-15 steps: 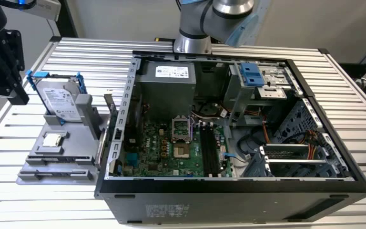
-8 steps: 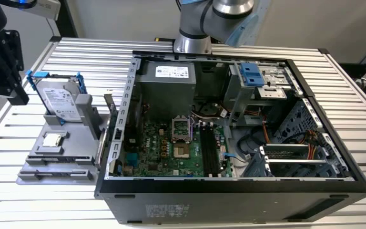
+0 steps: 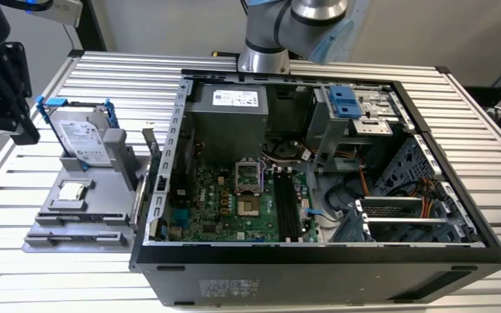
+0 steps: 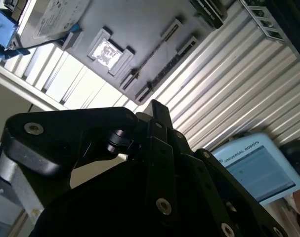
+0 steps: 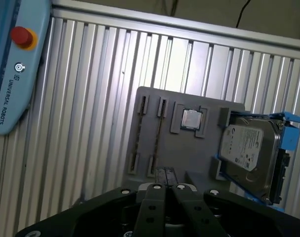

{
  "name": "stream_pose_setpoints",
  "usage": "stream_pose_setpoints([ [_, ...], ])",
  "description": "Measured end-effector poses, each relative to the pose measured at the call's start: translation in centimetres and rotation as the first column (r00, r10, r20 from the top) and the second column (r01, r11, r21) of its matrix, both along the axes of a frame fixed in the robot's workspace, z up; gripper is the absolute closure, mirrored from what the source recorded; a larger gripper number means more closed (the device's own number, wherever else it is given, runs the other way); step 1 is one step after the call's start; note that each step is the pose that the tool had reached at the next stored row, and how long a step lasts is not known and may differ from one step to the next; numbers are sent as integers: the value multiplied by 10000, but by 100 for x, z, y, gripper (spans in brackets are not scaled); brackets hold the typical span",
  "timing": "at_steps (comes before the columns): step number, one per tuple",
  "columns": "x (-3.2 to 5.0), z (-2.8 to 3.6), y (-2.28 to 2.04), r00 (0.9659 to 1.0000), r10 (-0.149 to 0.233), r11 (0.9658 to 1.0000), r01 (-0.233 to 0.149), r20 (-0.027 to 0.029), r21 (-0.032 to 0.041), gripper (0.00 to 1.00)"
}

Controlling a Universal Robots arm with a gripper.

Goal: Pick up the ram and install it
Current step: 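Pick up the ram and move it above insertion slot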

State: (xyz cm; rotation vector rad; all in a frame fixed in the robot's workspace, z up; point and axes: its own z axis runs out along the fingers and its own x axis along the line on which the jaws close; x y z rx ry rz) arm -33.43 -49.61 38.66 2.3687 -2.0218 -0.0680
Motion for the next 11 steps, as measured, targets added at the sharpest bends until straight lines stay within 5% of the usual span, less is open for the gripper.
stream_pose_setpoints([
  [3,-1,-24,-1,9999,105,9999,-105,15,10,100],
  [6,-2,-65,-6,10000,71,9999,-71,43,97,100],
  [11,-1,-154,-11,9989,-469,9989,469,40,99,100],
])
